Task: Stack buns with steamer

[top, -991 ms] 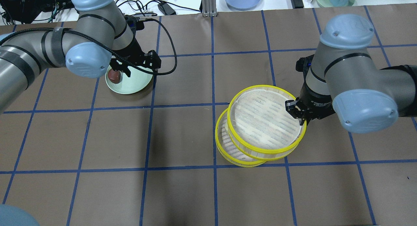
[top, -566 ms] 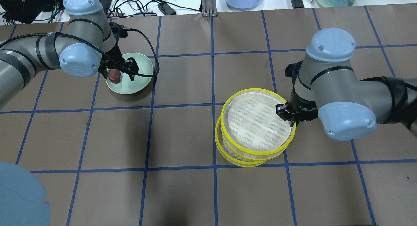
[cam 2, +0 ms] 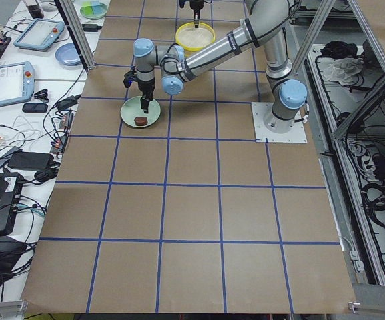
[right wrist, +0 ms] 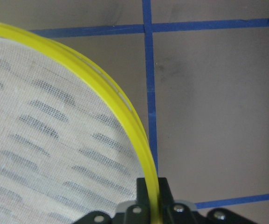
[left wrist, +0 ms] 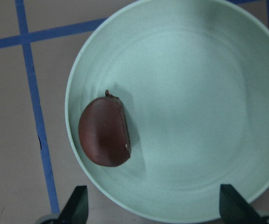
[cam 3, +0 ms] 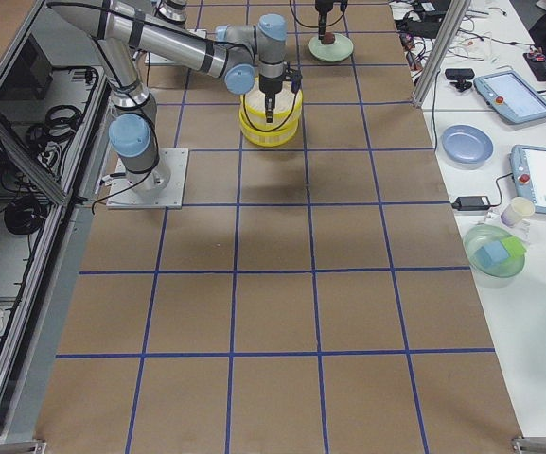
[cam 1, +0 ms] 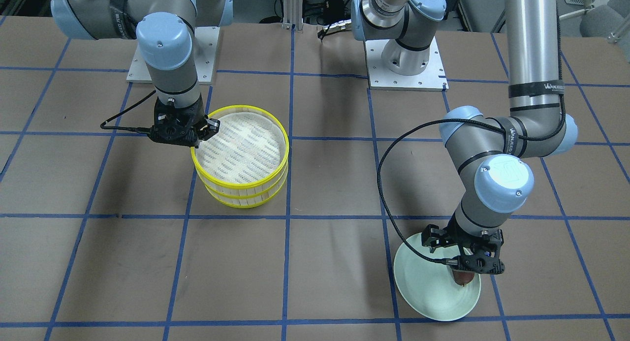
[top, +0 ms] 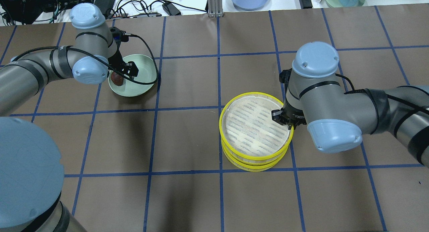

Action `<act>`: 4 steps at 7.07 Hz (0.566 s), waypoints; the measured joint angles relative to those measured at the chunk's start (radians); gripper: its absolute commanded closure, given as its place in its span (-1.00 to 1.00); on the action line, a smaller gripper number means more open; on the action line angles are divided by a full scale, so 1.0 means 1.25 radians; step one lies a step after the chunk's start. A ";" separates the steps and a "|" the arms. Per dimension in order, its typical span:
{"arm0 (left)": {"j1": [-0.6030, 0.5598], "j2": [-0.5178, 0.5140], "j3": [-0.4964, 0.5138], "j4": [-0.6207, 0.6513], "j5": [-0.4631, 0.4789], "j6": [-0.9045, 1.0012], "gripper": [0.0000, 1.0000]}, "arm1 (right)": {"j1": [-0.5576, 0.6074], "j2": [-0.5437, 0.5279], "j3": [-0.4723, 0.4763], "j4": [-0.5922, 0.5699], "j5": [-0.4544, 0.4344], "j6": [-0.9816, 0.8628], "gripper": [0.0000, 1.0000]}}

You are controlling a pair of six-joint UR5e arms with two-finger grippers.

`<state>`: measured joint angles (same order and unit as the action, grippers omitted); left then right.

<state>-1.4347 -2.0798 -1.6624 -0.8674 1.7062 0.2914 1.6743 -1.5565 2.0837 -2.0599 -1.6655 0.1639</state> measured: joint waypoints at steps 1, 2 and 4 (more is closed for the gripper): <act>0.006 -0.024 0.000 0.034 0.000 0.018 -1.00 | 0.000 0.002 0.003 -0.004 -0.001 0.001 1.00; 0.013 -0.043 0.001 0.055 -0.001 0.036 -0.99 | 0.001 0.003 0.005 -0.004 -0.001 0.001 1.00; 0.029 -0.066 0.002 0.074 -0.005 0.087 -0.74 | 0.001 0.006 0.012 -0.004 0.000 0.000 1.00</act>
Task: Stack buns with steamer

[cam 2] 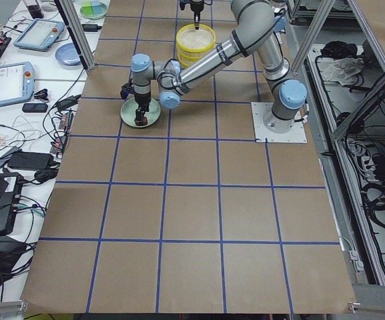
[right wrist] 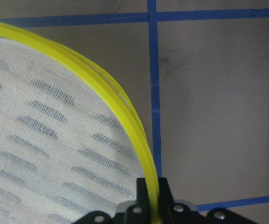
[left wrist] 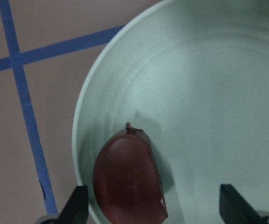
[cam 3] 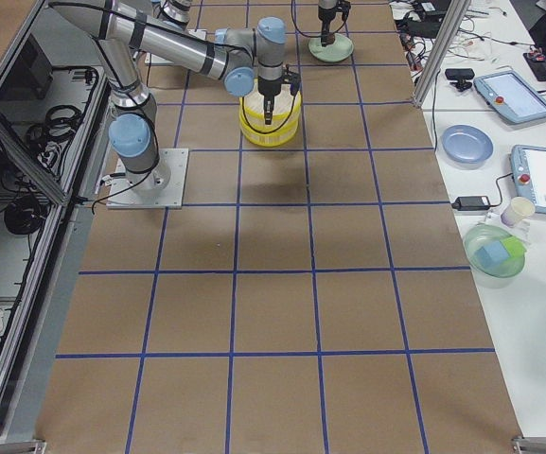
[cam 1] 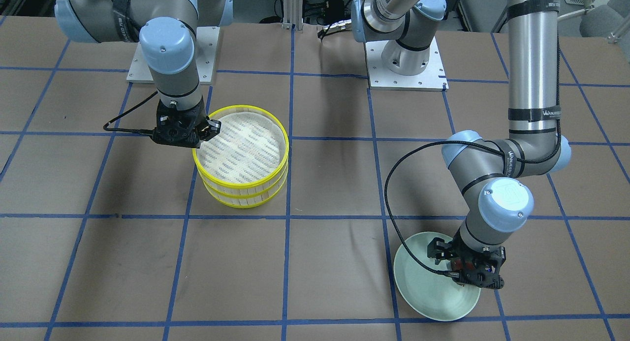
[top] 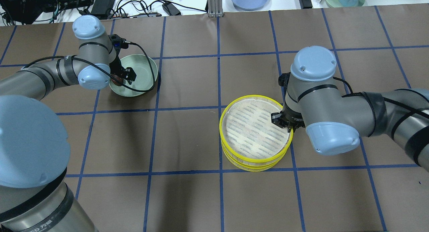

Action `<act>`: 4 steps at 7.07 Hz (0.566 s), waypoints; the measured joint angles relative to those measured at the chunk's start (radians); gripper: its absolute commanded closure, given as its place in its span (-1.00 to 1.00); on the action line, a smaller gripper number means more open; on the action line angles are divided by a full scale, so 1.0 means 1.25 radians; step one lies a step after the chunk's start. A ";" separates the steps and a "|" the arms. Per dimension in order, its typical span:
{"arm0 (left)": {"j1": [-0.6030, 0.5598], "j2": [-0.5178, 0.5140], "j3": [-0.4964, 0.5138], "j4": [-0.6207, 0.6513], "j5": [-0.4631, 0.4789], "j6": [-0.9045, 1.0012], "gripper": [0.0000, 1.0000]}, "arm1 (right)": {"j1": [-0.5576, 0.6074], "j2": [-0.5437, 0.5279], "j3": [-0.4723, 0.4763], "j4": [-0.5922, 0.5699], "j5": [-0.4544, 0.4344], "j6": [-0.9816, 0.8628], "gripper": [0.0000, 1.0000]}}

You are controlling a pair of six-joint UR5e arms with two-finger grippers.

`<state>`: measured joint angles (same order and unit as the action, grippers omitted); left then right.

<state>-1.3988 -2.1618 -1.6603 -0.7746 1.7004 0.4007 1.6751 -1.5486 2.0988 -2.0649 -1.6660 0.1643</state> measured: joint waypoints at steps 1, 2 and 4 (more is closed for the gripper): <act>0.003 -0.004 0.002 0.010 -0.003 0.013 -0.77 | 0.000 0.001 0.003 0.000 0.001 -0.002 1.00; 0.004 -0.006 0.010 0.014 -0.003 0.020 -0.85 | 0.000 0.002 0.004 0.000 0.002 -0.005 1.00; 0.005 -0.004 0.028 0.014 0.000 0.036 -0.85 | 0.000 0.006 0.004 0.000 0.003 -0.009 1.00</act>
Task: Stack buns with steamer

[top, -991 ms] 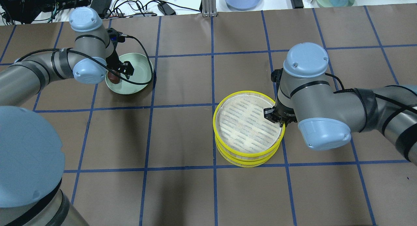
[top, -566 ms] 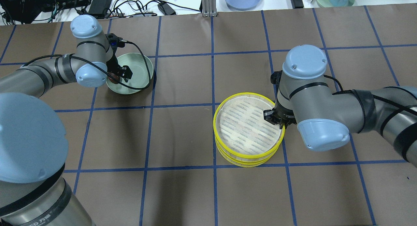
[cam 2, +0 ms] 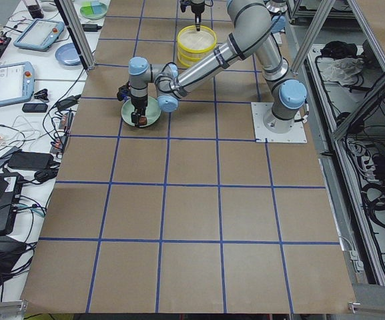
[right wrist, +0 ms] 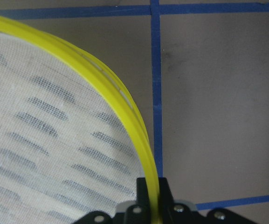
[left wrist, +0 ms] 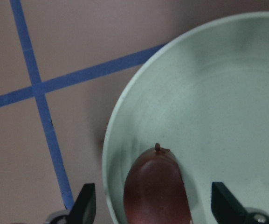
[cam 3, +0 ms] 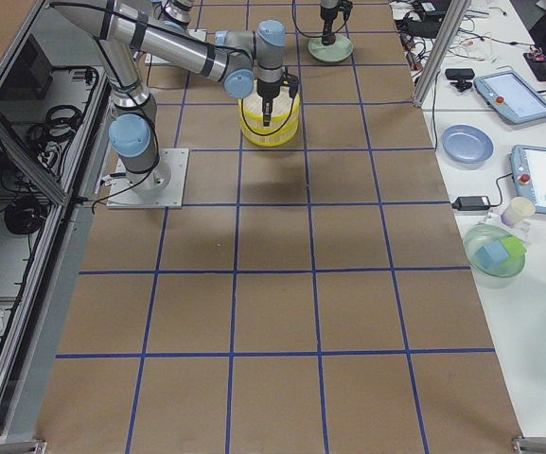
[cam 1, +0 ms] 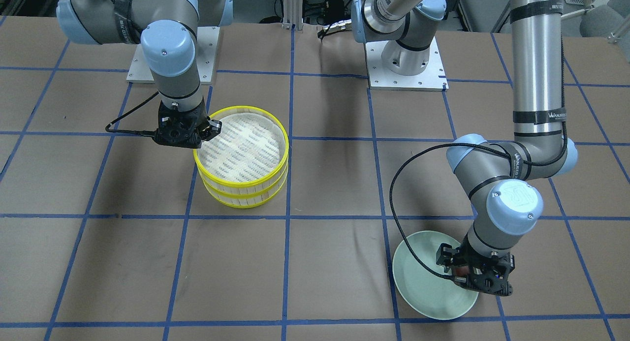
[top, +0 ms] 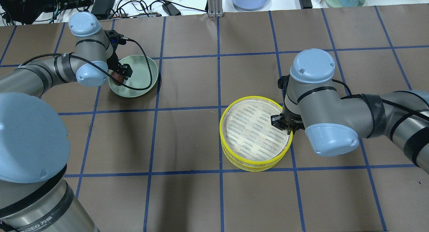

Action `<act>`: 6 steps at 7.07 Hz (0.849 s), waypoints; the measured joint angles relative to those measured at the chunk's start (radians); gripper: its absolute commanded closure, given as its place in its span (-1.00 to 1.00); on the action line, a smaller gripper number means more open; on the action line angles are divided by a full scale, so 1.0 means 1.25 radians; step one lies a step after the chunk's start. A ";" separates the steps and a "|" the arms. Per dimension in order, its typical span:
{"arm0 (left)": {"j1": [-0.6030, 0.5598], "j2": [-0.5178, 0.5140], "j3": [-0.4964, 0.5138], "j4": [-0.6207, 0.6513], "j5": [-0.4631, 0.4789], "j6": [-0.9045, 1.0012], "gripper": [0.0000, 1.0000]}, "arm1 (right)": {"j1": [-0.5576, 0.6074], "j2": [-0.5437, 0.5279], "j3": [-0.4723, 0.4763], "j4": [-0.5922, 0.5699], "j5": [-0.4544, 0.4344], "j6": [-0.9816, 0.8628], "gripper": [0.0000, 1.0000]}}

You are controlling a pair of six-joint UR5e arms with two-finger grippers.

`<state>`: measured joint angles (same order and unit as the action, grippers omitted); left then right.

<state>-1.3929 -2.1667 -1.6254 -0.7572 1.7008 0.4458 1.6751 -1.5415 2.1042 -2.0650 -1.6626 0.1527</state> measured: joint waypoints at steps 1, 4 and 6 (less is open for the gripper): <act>0.000 0.001 0.003 0.000 -0.001 0.003 -0.82 | -0.001 0.006 0.000 0.000 0.000 -0.009 1.00; 0.000 -0.004 -0.003 -0.004 -0.022 0.000 0.29 | -0.003 0.009 -0.002 0.000 -0.006 -0.021 0.17; 0.000 -0.005 -0.004 -0.005 -0.029 0.003 1.00 | -0.004 0.010 -0.010 0.003 -0.009 -0.018 -0.99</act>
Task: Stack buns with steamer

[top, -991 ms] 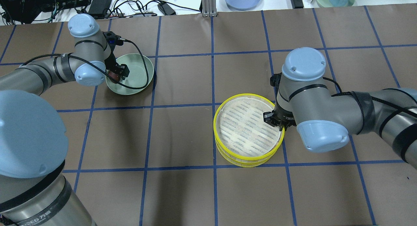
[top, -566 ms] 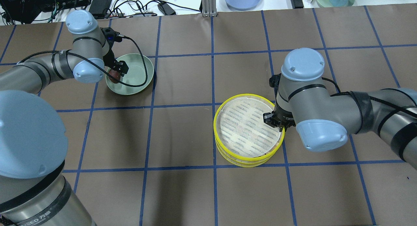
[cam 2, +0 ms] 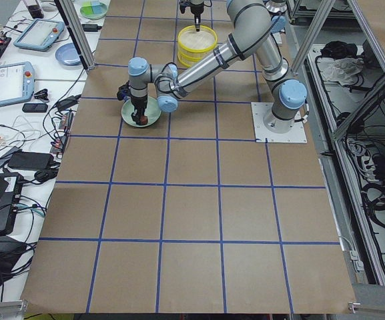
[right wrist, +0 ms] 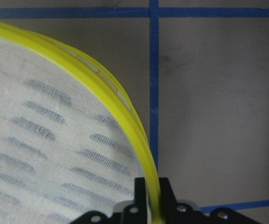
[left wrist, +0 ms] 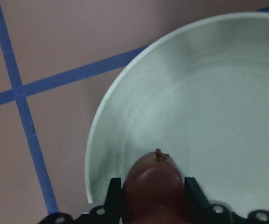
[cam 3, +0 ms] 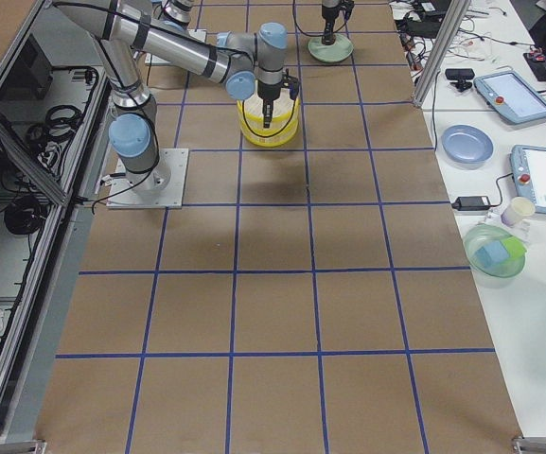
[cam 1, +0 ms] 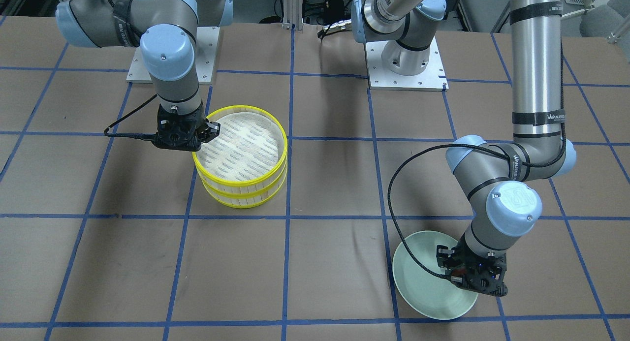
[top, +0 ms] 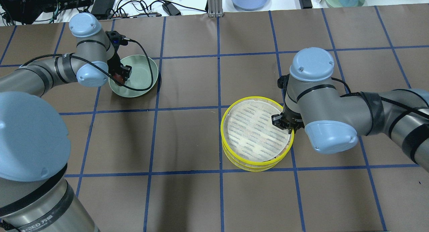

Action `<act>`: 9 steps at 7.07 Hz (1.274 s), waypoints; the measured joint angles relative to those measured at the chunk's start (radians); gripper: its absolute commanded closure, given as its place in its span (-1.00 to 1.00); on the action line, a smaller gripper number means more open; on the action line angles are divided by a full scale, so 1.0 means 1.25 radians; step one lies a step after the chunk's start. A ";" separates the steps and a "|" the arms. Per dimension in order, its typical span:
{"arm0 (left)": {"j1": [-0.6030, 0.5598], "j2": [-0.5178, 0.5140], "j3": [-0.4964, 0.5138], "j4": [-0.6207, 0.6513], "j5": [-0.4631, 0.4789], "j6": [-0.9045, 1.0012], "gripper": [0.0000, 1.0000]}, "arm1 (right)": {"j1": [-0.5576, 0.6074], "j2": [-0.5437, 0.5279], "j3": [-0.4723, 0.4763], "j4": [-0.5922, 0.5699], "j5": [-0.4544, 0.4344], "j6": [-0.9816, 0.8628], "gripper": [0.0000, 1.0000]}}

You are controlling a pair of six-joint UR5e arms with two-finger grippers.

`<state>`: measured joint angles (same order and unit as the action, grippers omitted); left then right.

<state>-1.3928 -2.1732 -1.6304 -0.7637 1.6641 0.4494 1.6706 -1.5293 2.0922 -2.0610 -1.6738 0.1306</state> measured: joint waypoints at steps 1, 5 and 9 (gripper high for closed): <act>0.000 0.001 0.003 0.000 -0.001 0.000 1.00 | 0.000 0.000 -0.004 0.003 -0.001 0.003 -0.99; -0.030 0.089 0.010 -0.046 -0.114 -0.176 1.00 | -0.001 -0.005 -0.084 0.059 -0.007 0.007 -1.00; -0.216 0.209 0.010 -0.124 -0.197 -0.495 1.00 | -0.001 -0.017 -0.369 0.276 0.005 0.008 -1.00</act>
<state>-1.6623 -1.9117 -1.6183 -0.9182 1.4175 -0.1689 1.6687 -1.5511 1.6311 -1.7161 -1.6681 0.1408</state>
